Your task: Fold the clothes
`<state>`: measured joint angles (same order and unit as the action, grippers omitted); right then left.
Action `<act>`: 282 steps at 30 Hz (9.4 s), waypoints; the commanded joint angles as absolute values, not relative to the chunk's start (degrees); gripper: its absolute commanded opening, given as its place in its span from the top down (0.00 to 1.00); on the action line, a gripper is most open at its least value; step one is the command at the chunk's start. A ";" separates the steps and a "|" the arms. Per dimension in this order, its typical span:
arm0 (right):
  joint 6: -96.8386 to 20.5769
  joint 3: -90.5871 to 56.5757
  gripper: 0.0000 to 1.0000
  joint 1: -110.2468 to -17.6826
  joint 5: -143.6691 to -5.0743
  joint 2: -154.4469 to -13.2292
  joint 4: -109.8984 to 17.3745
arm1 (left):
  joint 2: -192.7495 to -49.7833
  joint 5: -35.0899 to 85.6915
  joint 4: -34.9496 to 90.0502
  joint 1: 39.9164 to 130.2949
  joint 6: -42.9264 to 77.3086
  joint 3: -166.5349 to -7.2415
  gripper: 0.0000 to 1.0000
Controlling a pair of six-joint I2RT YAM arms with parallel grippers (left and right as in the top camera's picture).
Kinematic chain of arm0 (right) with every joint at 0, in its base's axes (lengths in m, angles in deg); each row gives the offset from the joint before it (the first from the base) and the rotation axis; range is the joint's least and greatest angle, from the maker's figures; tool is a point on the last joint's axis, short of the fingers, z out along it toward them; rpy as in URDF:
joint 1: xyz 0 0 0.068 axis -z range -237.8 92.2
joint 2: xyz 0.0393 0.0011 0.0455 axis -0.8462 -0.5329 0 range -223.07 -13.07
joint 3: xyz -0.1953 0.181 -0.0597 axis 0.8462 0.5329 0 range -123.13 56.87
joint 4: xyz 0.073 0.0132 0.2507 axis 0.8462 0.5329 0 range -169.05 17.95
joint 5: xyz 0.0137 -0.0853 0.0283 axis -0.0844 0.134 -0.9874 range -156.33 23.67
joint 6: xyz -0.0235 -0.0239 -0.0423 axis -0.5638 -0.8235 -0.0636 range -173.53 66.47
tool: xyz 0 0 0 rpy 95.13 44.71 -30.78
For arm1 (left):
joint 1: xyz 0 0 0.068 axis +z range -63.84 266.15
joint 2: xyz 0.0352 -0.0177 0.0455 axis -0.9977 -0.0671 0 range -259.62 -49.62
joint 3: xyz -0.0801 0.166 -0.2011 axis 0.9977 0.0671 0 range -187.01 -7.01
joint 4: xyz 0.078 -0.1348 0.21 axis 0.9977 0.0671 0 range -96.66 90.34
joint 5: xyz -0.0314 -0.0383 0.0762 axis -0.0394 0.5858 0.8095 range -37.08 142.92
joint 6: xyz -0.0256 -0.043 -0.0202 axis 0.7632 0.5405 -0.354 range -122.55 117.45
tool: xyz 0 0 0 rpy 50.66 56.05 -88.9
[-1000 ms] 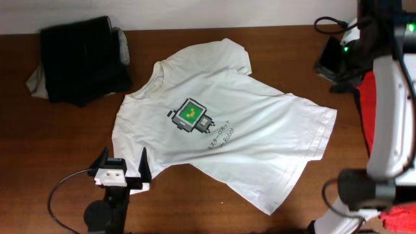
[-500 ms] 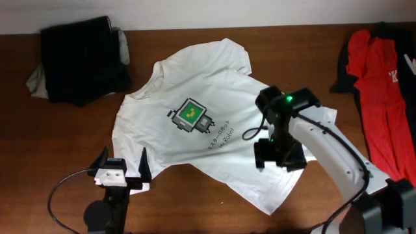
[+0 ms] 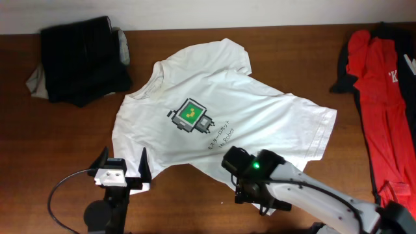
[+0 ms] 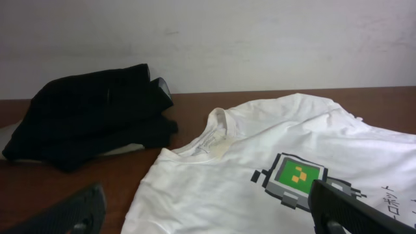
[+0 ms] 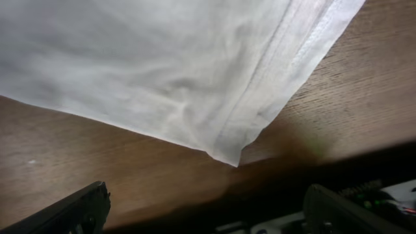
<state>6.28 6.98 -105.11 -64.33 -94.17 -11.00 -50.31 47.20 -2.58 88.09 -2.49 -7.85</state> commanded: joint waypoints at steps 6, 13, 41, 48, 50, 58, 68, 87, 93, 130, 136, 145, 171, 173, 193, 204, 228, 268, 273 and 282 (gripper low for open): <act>7.35 17.95 0.01 -94.16 -67.19 -84.66 -17.07 | -50.02 47.20 -2.51 88.18 -2.53 -7.55 0.01; 7.40 26.17 0.12 -94.05 -74.14 -84.68 -28.35 | -50.02 47.22 -2.51 88.18 -2.53 -7.53 0.01; 7.79 28.23 0.95 -94.12 -72.74 -84.68 -34.01 | -50.33 30.31 -9.22 88.18 13.07 -10.67 0.01; 7.40 28.23 0.96 -94.12 -72.74 -84.68 -34.47 | -101.10 27.27 21.27 88.13 2.12 -48.09 0.01; 7.07 28.23 0.96 -94.12 -72.74 -84.68 -34.54 | -111.22 17.06 23.82 88.13 2.08 -52.09 0.01; 6.26 28.23 0.96 -94.16 -72.09 -84.68 -34.69 | -124.95 57.23 43.17 91.63 23.17 -58.39 0.01; 6.26 28.23 0.96 -94.16 -72.11 -84.68 -34.75 | -137.41 58.11 41.46 95.11 24.61 -52.90 0.01; 1.82 17.01 0.96 -94.16 -69.81 -82.38 -28.28 | -131.86 56.29 48.30 95.06 24.90 -57.47 0.99; 1.10 -3.20 0.96 -94.16 -58.69 -75.08 -9.99 | -104.84 52.69 52.78 95.06 24.83 -64.46 0.99; -24.82 -56.08 0.01 -55.06 -67.50 -110.34 2.82 | -160.42 51.40 68.91 85.55 16.85 -125.79 0.01; -18.11 -56.05 0.01 -66.93 -67.41 -101.16 11.78 | -152.40 51.42 82.31 85.55 16.90 -125.79 0.03; -11.07 -38.00 0.01 -76.06 -57.66 -96.79 8.30 | -135.70 52.97 89.83 84.18 20.13 -116.09 0.01; -16.65 -16.99 0.01 -67.89 -59.24 -96.79 -4.20 | -146.74 46.90 53.07 84.15 23.52 -59.00 0.11; -16.65 -12.16 0.05 -67.80 -61.79 -96.79 -6.82 | -146.81 46.81 51.80 84.15 23.52 -58.69 0.37; -17.13 18.68 0.29 -45.29 -72.09 -93.12 -23.61 | -146.78 45.63 53.11 90.45 22.25 -58.41 0.99; -16.38 21.19 0.96 -42.67 -71.76 -93.12 -27.48 | -144.03 44.10 57.29 90.45 22.27 -58.43 0.99; -14.11 15.81 0.96 -42.77 -72.20 -85.49 -45.70 | -138.09 44.73 29.90 90.38 26.78 -62.95 0.99; -25.19 10.46 0.85 -54.84 -77.31 -97.14 -37.42 | -152.90 48.47 36.74 89.68 14.01 -68.66 0.99; -25.19 11.24 0.87 -54.84 -77.31 -103.94 -41.03 | -152.97 43.68 31.43 89.64 8.63 -68.66 0.99; -18.72 10.30 0.96 -54.73 -74.86 -115.54 -41.29 | -158.26 63.59 36.59 89.71 20.52 -68.68 0.99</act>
